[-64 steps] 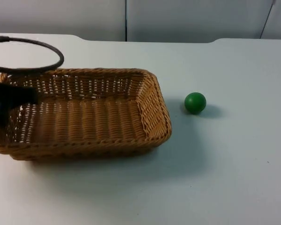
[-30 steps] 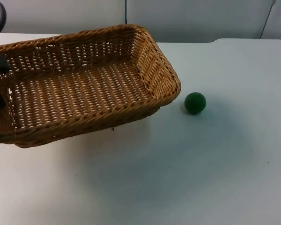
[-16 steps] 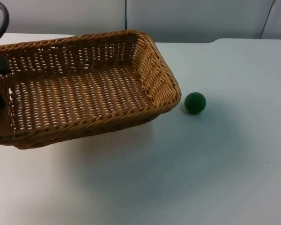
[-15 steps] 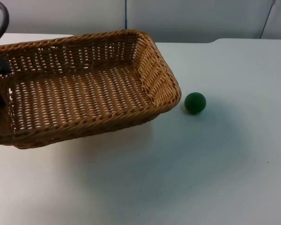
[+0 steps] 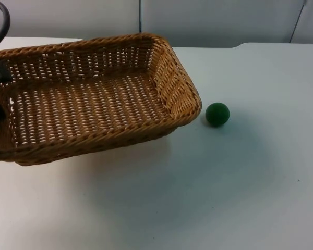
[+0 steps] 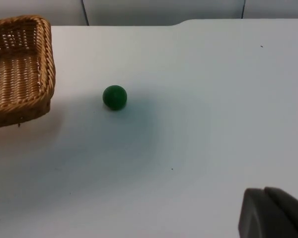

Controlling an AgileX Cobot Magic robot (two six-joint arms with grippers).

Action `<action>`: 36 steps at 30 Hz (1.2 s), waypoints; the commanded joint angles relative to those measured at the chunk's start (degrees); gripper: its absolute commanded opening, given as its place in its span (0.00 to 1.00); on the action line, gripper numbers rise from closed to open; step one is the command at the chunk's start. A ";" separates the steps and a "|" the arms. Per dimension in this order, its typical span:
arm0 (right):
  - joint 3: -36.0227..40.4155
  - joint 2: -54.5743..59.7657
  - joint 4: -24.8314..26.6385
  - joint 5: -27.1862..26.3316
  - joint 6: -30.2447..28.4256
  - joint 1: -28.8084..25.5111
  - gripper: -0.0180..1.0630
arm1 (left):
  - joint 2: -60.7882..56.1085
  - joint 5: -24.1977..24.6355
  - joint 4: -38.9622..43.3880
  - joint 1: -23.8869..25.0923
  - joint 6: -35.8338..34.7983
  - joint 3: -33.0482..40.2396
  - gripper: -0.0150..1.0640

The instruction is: Pick up the basket with the left hand and place the ball into the basket with the right hand.

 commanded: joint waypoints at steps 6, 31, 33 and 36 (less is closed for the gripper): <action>0.27 -0.30 0.36 -0.66 0.33 -0.42 0.01 | -0.82 -2.81 -0.82 0.24 -0.50 0.07 0.01; -11.50 56.69 -4.25 -25.15 0.53 -0.42 0.05 | -0.82 -2.81 -0.82 0.24 -0.50 0.07 0.01; -13.40 61.14 -4.04 -25.15 -0.51 -0.42 0.10 | -0.82 -2.81 -0.82 0.24 -0.50 0.07 0.01; -20.01 75.00 -3.98 -25.15 -0.75 -0.42 0.42 | -0.82 -2.81 -0.82 0.24 -0.50 0.07 0.01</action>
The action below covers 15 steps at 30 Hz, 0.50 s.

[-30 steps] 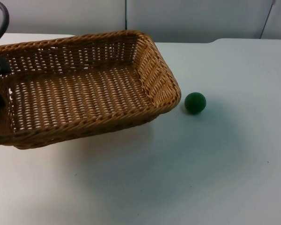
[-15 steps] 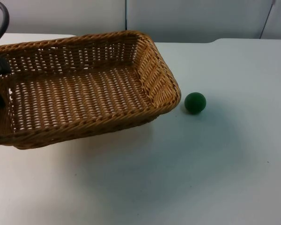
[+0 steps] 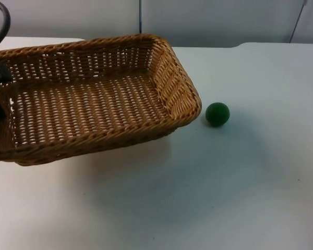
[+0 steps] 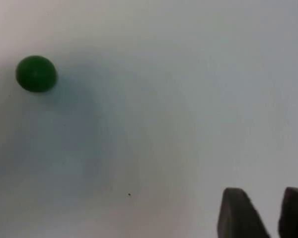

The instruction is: Pick up the basket with the left hand and place the ball into the basket with the right hand.

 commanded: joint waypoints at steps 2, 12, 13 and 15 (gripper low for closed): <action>-4.76 9.04 0.28 -0.58 -0.77 -0.32 0.51 | -0.82 -2.81 -0.82 0.24 -0.50 0.07 0.01; -14.48 28.39 2.71 -6.31 -4.70 7.20 0.72 | -0.82 -2.81 -0.82 0.24 -0.50 0.07 0.01; -15.26 30.01 2.71 -7.93 -4.67 8.73 0.72 | -0.82 -2.81 -0.82 0.24 -0.50 0.07 0.01; -17.24 32.96 2.71 -10.53 -4.67 12.01 0.72 | -0.82 -2.81 -0.82 0.24 -0.50 0.07 0.01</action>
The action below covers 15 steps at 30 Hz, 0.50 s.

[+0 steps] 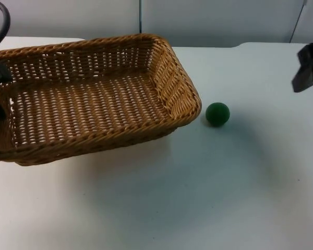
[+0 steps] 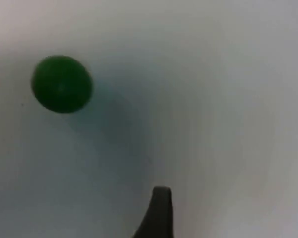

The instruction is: Pick up the basket with the left hand and place the ball into the basket with the right hand.

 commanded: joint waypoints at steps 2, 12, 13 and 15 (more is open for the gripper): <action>-3.71 4.42 0.24 -4.26 -0.24 4.14 0.72 | -0.82 -2.81 -0.82 0.24 -0.50 0.07 0.01; -13.39 13.40 0.48 -4.64 -0.24 9.46 0.72 | -0.82 -2.81 -0.82 0.24 -0.50 0.07 0.01; -13.92 14.45 0.48 -4.76 -0.36 10.11 0.72 | -0.82 -2.81 -0.82 0.24 -0.50 0.07 0.01; -14.84 16.70 0.37 -5.65 -0.48 11.44 0.72 | -0.82 -2.81 -0.82 0.24 -0.50 0.07 0.01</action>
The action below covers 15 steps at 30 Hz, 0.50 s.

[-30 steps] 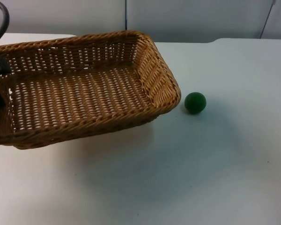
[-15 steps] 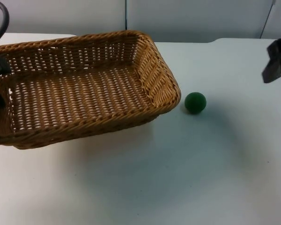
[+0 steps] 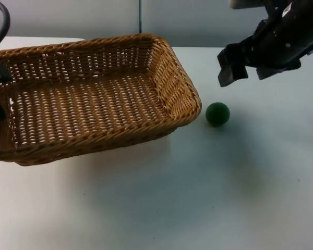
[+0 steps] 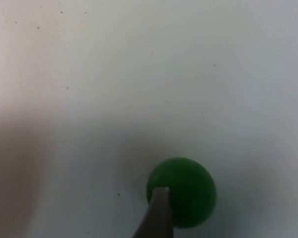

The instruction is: Pick up the basket with the left hand and place the ball into the basket with the right hand.

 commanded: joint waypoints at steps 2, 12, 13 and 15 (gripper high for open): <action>-1.11 2.74 0.14 -1.50 -0.46 1.64 0.72 | -0.82 -2.81 -0.82 0.24 -0.50 0.07 0.01; -1.48 7.55 0.26 -4.45 -0.46 2.38 0.72 | -0.82 -2.81 -0.82 0.24 -0.50 0.07 0.01; -1.48 8.02 0.26 -4.52 -0.34 2.38 0.72 | -0.82 -2.81 -0.82 0.24 -0.50 0.07 0.01; -1.56 8.42 0.26 -4.86 -0.34 2.38 0.72 | -0.82 -2.81 -0.82 0.24 -0.50 0.07 0.01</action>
